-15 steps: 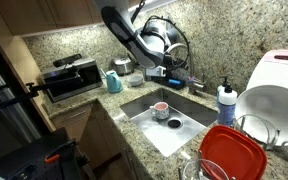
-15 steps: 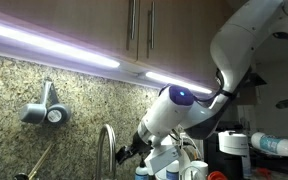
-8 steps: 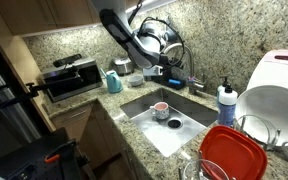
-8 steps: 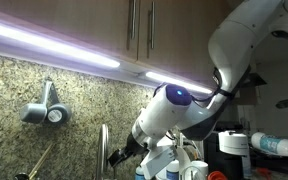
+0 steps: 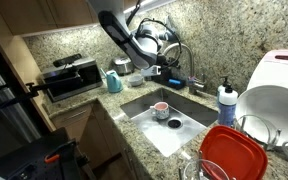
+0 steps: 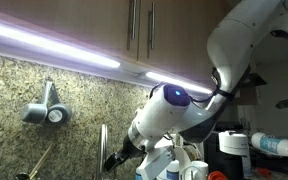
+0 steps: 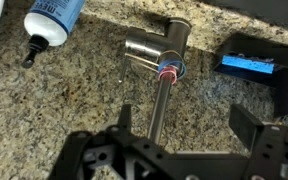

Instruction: Turn the tap nozzle slightly to the left

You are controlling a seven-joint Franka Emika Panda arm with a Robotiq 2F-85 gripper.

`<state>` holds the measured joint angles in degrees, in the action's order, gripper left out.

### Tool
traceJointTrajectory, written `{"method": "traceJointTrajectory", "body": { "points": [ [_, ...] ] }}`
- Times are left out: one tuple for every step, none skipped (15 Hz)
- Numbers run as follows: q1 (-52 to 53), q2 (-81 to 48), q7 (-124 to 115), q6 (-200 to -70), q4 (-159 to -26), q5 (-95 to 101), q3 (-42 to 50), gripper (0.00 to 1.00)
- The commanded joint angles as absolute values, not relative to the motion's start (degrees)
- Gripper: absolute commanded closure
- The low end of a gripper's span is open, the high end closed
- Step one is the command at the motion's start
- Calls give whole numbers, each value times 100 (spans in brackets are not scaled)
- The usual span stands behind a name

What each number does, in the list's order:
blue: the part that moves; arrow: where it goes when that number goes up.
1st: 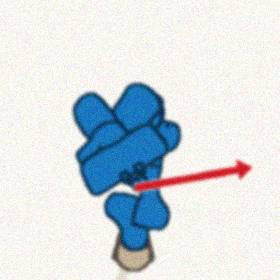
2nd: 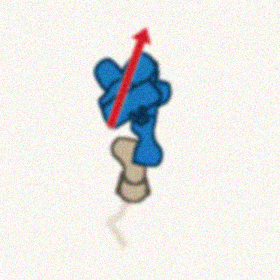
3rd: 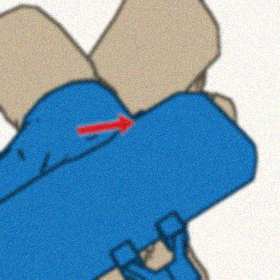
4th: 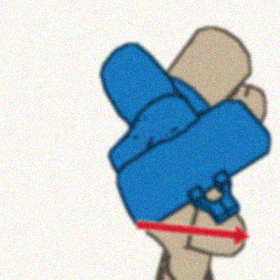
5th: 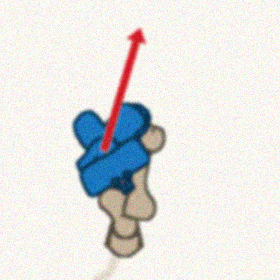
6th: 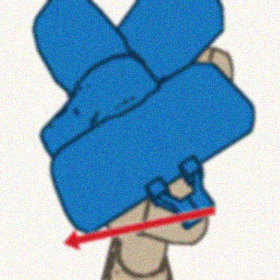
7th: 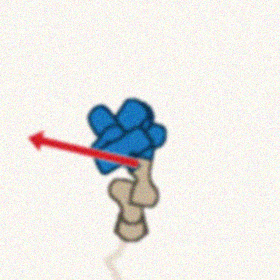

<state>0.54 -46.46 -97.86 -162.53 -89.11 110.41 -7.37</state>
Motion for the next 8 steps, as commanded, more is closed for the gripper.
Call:
{"method": "traceJointTrajectory", "body": {
  "points": [
    [119,-4676,-9600,-16111,-8831,10873,-719,0],
    [118,-4666,-9592,-16082,-8860,10789,-725,0],
    [121,-4656,-9573,-16035,-8888,10685,-728,0],
    [133,-4641,-9578,-15954,-8920,10568,-726,0],
    [150,-4632,-9626,-15852,-8936,10480,-727,0],
    [-96,-4455,-9837,-16077,-9118,10747,-598,0],
    [-137,-4401,-9991,-16029,-9177,10855,-538,0],
    [-200,-4400,-10057,-16058,-9166,10932,-459,0]
  ]
}}
